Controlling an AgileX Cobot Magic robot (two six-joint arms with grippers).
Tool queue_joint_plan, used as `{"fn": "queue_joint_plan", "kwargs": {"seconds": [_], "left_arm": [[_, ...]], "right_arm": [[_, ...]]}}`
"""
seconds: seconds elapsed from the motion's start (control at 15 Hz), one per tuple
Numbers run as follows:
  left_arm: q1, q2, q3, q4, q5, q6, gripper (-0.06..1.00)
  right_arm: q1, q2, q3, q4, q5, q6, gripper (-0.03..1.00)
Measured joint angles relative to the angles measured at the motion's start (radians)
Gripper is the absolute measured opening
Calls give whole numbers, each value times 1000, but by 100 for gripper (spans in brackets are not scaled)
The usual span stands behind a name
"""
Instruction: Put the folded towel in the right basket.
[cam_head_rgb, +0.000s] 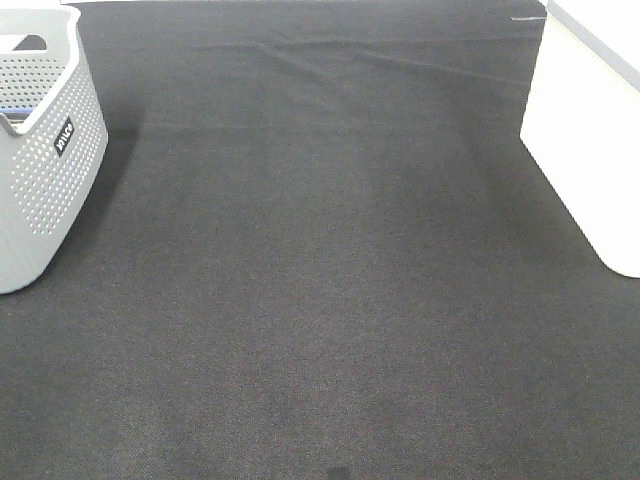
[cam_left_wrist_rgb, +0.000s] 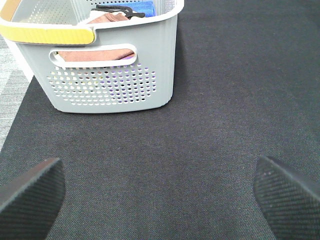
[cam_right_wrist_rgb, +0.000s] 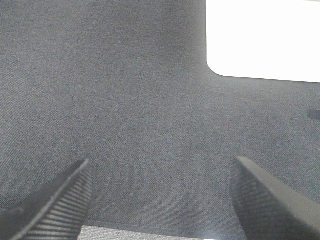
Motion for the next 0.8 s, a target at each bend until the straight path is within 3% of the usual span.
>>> {"fn": "queue_joint_plan", "kwargs": {"seconds": [0.4,0.8], "left_arm": [[0,0,0,0,0,0,97],[0,0,0,0,0,0,97]], "right_arm": [[-74,-66,1,0,-2,1,73],[-80,-167,2,3,-1,1,73]]}}
